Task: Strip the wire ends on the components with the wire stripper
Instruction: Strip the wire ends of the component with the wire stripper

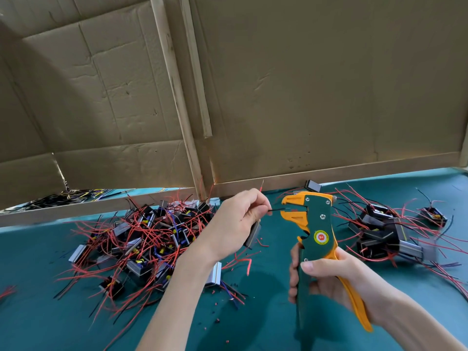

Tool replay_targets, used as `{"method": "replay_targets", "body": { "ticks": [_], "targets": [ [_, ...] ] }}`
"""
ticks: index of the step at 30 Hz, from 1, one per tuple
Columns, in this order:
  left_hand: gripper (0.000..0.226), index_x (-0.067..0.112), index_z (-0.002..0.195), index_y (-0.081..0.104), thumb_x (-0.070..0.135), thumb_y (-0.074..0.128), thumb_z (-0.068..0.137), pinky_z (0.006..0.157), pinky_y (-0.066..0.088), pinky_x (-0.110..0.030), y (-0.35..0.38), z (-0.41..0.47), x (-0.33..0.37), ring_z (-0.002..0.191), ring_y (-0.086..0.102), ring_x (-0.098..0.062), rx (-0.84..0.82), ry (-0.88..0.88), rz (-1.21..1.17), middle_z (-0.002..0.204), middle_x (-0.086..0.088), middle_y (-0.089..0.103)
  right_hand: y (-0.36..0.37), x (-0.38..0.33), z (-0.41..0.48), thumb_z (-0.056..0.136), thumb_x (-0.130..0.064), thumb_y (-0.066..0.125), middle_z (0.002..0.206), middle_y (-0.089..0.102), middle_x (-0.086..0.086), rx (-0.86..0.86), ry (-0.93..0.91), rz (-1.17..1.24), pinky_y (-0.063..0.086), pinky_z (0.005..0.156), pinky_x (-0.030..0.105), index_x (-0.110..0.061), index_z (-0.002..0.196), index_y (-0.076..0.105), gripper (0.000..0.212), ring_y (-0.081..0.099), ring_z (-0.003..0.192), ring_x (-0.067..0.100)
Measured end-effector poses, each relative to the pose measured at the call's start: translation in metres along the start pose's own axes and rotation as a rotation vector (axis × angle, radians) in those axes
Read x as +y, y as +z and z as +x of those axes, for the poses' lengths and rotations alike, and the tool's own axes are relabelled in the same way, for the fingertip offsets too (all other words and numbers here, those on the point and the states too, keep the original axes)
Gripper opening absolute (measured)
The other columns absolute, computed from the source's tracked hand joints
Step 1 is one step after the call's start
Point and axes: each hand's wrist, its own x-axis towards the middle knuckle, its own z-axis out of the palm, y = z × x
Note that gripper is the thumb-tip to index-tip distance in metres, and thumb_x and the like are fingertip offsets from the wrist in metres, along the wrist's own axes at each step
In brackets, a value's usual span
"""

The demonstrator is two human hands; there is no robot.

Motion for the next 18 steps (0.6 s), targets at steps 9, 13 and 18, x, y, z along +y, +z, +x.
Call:
{"method": "replay_targets", "body": {
  "ticks": [9, 13, 18],
  "targets": [
    [0.015, 0.025, 0.093, 0.069, 0.017, 0.056, 0.096, 0.08, 0.043, -0.016, -0.007, -0.003, 0.003, 0.081, 0.061, -0.006, -0.021, -0.007, -0.081, 0.078, 0.006, 0.068, 0.005, -0.004, 0.0, 0.062, -0.017, 0.087, 0.077, 0.062, 0.028, 0.005, 0.007, -0.041, 0.055, 0.07, 0.048, 0.0, 0.085, 0.068, 0.035, 0.065, 0.07, 0.039],
    [0.011, 0.015, 0.092, 0.072, 0.012, 0.061, 0.093, 0.066, 0.036, -0.006, -0.009, -0.004, 0.005, 0.064, 0.051, 0.006, -0.032, 0.015, -0.145, 0.071, 0.009, 0.063, 0.007, -0.005, -0.002, 0.065, -0.011, 0.077, 0.077, 0.061, 0.03, 0.025, 0.0, -0.043, 0.054, 0.07, 0.05, 0.0, 0.084, 0.067, 0.024, 0.064, 0.069, 0.04],
    [0.01, 0.006, 0.085, 0.071, 0.016, 0.069, 0.087, 0.058, 0.035, -0.004, -0.012, -0.004, 0.002, 0.052, 0.048, 0.005, -0.041, -0.003, -0.166, 0.059, 0.02, 0.056, 0.009, -0.005, -0.003, 0.064, -0.011, 0.076, 0.076, 0.061, 0.029, 0.031, 0.005, -0.059, 0.055, 0.07, 0.05, 0.0, 0.082, 0.067, 0.023, 0.064, 0.069, 0.04]
  ]
}}
